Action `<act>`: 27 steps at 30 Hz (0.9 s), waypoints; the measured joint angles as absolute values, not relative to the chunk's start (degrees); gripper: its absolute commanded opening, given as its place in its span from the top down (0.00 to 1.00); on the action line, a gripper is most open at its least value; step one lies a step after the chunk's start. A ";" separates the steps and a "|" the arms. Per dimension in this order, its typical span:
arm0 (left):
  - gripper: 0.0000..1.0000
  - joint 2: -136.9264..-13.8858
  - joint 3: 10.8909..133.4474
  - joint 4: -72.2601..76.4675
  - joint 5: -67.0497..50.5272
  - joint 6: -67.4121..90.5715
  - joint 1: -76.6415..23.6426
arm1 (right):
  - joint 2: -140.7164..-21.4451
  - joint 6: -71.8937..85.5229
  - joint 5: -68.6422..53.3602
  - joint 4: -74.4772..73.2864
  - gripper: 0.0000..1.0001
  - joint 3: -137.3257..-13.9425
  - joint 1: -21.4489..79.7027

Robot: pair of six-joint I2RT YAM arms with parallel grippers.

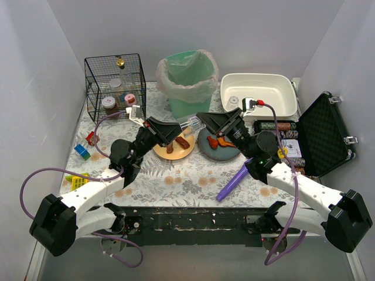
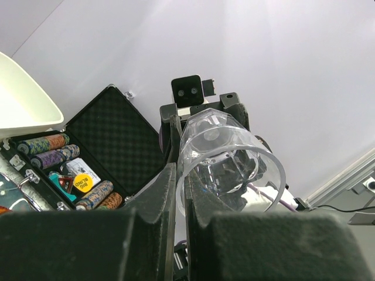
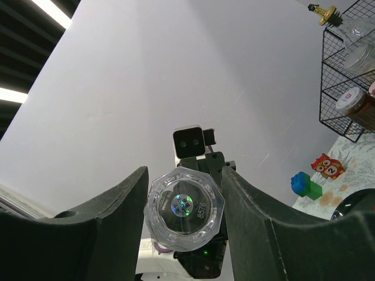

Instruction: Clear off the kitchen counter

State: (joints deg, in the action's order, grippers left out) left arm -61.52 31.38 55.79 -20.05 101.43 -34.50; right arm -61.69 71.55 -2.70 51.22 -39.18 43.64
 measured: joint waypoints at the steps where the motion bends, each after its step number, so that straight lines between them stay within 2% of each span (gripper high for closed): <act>1: 1.00 -61.52 31.33 55.94 -20.10 101.43 -34.50 | -61.71 71.55 -2.70 51.31 0.59 -39.18 43.68; 3: 0.96 -61.52 31.07 56.21 -20.10 101.43 -34.50 | -61.87 71.59 -2.72 51.37 0.70 -39.18 43.72; 4: 0.87 -61.52 30.89 56.27 -20.10 101.45 -34.46 | -61.98 71.57 -2.74 51.37 0.82 -39.18 43.75; 5: 0.72 -61.52 30.65 56.49 -20.10 101.45 -34.41 | -62.08 71.59 -2.74 51.33 0.93 -39.18 43.77; 6: 0.59 -61.52 30.48 56.60 -20.10 101.47 -34.37 | -62.24 71.64 -2.74 51.33 0.99 -39.18 43.79; 8: 0.38 -61.52 30.41 56.77 -20.21 101.41 -34.35 | -62.37 71.59 -2.96 50.81 0.99 -39.18 43.97; 10: 0.29 -61.45 30.39 56.88 -20.43 101.36 -34.39 | -62.39 71.24 -2.87 49.82 0.99 -39.18 44.31; 13: 0.23 -60.90 30.24 55.00 -20.27 100.79 -34.46 | -61.58 68.75 -2.39 46.46 0.99 -39.70 44.05; 17: 0.16 -59.22 28.93 48.82 -18.02 99.81 -34.41 | -58.94 59.35 0.30 31.11 0.99 -47.66 39.11; 23: 0.12 -58.39 26.76 38.92 -15.09 98.78 -34.39 | -55.40 46.37 7.81 15.31 0.99 -59.31 27.88; 27: 0.11 -58.48 26.15 33.56 -14.94 98.10 -34.39 | -59.16 38.92 13.67 8.69 0.99 -65.34 24.43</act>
